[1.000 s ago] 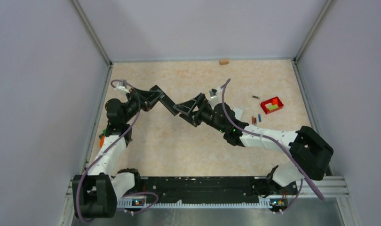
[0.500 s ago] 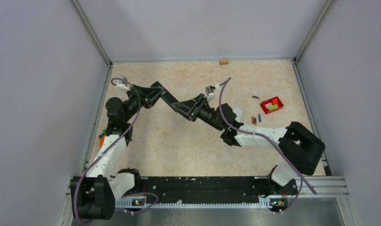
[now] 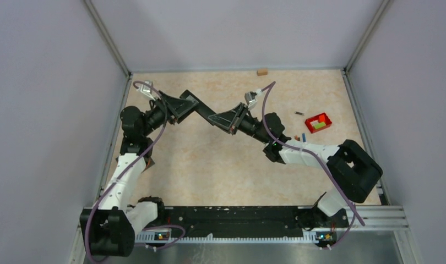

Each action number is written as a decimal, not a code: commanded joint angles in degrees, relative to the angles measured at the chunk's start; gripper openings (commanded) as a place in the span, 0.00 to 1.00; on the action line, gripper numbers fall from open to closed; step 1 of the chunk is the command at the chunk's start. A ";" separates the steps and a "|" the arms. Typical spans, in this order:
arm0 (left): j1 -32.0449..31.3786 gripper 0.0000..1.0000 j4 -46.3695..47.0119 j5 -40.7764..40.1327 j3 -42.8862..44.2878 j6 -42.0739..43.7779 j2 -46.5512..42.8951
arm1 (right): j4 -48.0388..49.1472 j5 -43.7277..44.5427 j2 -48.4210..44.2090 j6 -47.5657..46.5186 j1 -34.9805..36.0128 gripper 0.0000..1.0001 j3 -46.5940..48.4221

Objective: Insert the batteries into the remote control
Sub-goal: Remove the battery cover from the remote control, then place the battery cover at the center of the board.

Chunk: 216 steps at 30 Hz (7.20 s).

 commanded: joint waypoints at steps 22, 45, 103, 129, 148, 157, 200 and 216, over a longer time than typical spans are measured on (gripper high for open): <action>0.16 0.44 -0.78 8.38 2.47 2.18 2.55 | -3.88 -10.59 0.29 0.26 -1.72 0.00 5.53; -0.72 0.00 -0.64 7.84 2.34 0.64 2.30 | -8.25 -8.12 4.16 -0.03 -2.55 0.68 8.53; 0.78 0.00 -5.15 1.87 3.14 1.21 6.77 | -6.65 -7.80 8.42 0.04 -3.74 0.76 7.02; 0.40 0.00 -5.02 -4.10 -0.22 10.72 7.68 | -20.90 -2.91 0.09 -0.46 -3.39 0.30 4.13; -0.44 0.00 -7.64 -5.77 -0.20 12.42 6.75 | -20.36 -0.96 2.39 -2.22 -3.29 0.68 4.63; -0.44 0.00 -5.21 -3.59 -0.97 9.66 6.80 | -16.57 -3.57 6.54 -0.60 -3.30 0.60 5.48; -1.49 0.00 -18.07 -14.29 -2.74 22.45 4.96 | -17.46 5.55 -4.12 -4.92 -3.42 0.00 -3.63; -1.62 0.00 -14.89 -8.34 -3.43 25.40 0.66 | -41.14 16.10 -1.65 -12.55 -4.00 0.02 -11.97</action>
